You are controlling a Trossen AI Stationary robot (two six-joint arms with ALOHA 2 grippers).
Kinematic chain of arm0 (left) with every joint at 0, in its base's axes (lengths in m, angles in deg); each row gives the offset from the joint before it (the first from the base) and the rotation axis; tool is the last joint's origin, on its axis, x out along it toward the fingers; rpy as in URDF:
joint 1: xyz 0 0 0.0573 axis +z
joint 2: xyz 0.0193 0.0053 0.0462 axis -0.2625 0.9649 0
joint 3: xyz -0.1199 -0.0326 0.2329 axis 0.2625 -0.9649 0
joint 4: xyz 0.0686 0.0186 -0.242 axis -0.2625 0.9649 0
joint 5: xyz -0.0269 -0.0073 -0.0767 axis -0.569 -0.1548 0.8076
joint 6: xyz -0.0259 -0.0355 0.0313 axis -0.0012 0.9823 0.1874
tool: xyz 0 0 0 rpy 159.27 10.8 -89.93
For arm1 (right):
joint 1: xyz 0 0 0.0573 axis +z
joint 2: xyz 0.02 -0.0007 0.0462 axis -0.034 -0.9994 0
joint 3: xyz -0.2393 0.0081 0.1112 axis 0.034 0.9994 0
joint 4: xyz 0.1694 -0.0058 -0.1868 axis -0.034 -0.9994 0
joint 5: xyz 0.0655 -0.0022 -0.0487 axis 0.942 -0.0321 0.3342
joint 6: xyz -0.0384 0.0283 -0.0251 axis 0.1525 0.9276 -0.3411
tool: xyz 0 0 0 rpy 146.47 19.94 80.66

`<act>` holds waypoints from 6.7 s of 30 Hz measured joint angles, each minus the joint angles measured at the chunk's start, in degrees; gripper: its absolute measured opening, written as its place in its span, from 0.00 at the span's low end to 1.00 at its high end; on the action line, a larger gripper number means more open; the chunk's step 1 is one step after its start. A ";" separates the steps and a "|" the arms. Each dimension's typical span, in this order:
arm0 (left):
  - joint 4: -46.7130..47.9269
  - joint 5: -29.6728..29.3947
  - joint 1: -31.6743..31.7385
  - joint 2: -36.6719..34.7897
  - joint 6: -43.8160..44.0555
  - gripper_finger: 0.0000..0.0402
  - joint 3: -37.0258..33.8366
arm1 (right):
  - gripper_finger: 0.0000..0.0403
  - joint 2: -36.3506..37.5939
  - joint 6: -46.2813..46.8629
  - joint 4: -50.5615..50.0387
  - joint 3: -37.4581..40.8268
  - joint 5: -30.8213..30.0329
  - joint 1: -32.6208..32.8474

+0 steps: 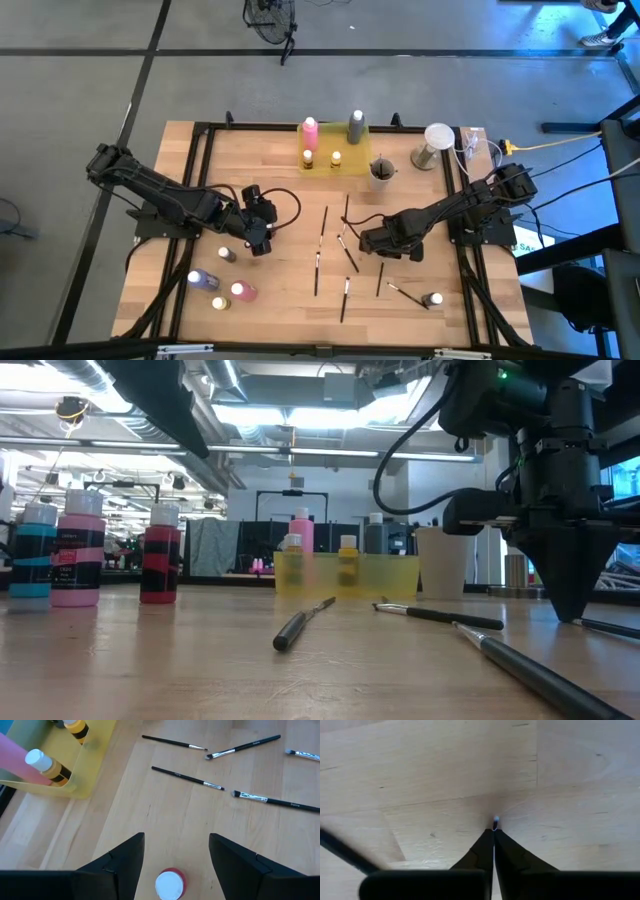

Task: Pick & Place Paint Supplies
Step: Put the silver paint brush into the white cup

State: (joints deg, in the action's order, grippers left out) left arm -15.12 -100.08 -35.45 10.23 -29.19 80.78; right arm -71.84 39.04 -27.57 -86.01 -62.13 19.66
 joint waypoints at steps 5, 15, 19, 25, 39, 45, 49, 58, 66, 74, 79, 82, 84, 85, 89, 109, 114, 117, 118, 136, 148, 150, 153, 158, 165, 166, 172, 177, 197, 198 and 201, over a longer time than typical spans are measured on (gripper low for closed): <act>0.00 -0.01 0.01 0.00 0.00 0.54 -0.01 | 0.03 0.00 0.08 -0.05 0.00 0.00 -0.09; 0.00 -0.01 0.00 0.00 0.00 0.54 0.00 | 0.04 -0.04 0.33 -0.33 0.00 0.25 -1.55; 0.00 -0.01 0.02 0.00 0.00 0.54 0.00 | 0.04 -0.02 0.22 -0.38 0.00 0.05 -1.91; 0.00 0.00 0.00 0.00 0.00 0.54 0.00 | 0.07 -0.03 -0.85 -0.46 0.00 -0.31 -2.23; 0.00 0.01 0.00 0.00 0.00 0.54 0.00 | 0.10 0.00 -1.06 0.14 0.00 -2.42 -2.96; 0.00 -0.01 0.00 0.00 0.00 0.54 0.00 | 0.10 0.00 -1.11 0.36 0.00 -4.07 -3.43; 0.00 0.00 0.01 0.00 0.00 0.54 0.00 | 0.10 0.00 -1.11 0.55 0.00 -5.19 -3.52; 0.00 -0.01 0.00 0.00 0.00 0.54 0.00 | 0.10 0.00 -1.09 0.96 0.00 -5.13 -3.65; 0.00 -0.01 0.02 0.00 0.00 0.54 0.00 | 0.10 0.00 1.32 1.23 0.00 -1.95 -3.66; 0.00 -0.01 0.02 0.00 0.00 0.54 0.00 | 0.10 0.02 1.31 2.21 0.02 -0.91 -3.43; 0.00 0.00 0.01 0.00 0.00 0.54 0.00 | 0.10 0.02 1.97 2.64 0.02 -0.90 -2.62; 0.00 0.00 0.00 0.00 0.00 0.54 0.00 | 0.10 0.02 2.05 2.78 0.02 -0.85 -2.43; 0.00 0.01 0.02 0.00 0.00 0.54 0.00 | 0.10 0.00 2.12 2.97 0.02 -0.50 -2.38; 0.00 0.01 0.02 0.00 0.00 0.54 0.00 | 0.10 0.00 2.12 3.06 0.02 -0.42 -2.35; 0.00 0.01 0.00 0.00 0.00 0.54 0.00 | 0.10 0.00 2.14 3.47 0.03 0.00 -2.32; 0.00 0.00 0.01 0.00 0.00 0.54 0.00 | 0.02 -0.07 0.12 1.83 -0.09 -0.06 -2.23; 0.00 0.00 0.00 0.00 0.00 0.54 0.00 | 0.01 -0.97 -1.33 1.66 -0.24 0.19 -2.25; 0.00 0.00 0.01 -0.02 0.00 0.54 0.00 | 0.01 -1.27 -3.13 1.71 -0.31 -0.19 -2.25; 0.00 0.00 0.01 -0.02 0.00 0.54 0.00 | 0.01 -1.27 -3.97 1.86 -0.31 -0.71 -2.24; -0.01 0.00 0.00 -0.01 0.00 0.54 0.00 | 0.00 -0.23 -20.85 -6.69 -9.23 -8.69 -1.95; -1.21 -0.01 0.02 -0.04 0.00 0.54 0.02 | 0.00 1.92 -29.73 -31.99 -24.46 -12.88 -0.65; -1.30 -0.01 0.02 -0.04 0.00 0.54 0.04 | 0.00 2.31 -30.97 -38.27 -27.35 -14.84 -0.61; -1.53 -0.01 0.02 -0.04 0.00 0.54 0.04 | 0.00 2.45 -33.03 -44.01 -31.68 -17.73 -0.61; -1.70 -0.01 0.02 -0.04 0.00 0.54 0.04 | 0.00 2.69 -36.57 -51.03 -39.31 -24.26 0.68; -1.73 -0.01 0.00 -0.04 0.00 0.54 0.04 | 0.00 3.29 -42.96 -53.27 -49.46 -38.54 5.74; -1.73 -0.01 0.00 -0.04 0.00 0.54 0.04 | 0.00 3.94 -43.87 -53.48 -50.34 -38.83 6.51; -1.88 -0.01 0.00 -0.04 0.00 0.54 0.02 | 0.00 10.91 -46.30 -53.54 -52.61 -44.32 9.64; -2.44 -0.01 0.02 -0.02 0.00 0.54 0.04 | 0.00 17.78 -48.65 -53.47 -51.71 -50.75 13.58; -2.80 0.01 0.02 -0.02 0.00 0.54 0.04 | 0.00 43.52 -40.21 -47.08 -16.57 -82.20 26.91; -2.80 -0.01 0.02 -0.02 0.00 0.54 0.02 | 0.00 44.58 -40.27 -45.62 -14.43 -83.59 26.91; -2.80 -0.01 0.01 -0.02 0.00 0.54 0.03 | 0.00 46.91 -40.33 -41.50 -8.67 -87.93 26.91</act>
State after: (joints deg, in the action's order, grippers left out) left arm -17.92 -100.09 -35.43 10.21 -29.19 80.81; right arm -24.93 -1.29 -69.07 -94.69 -150.06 46.57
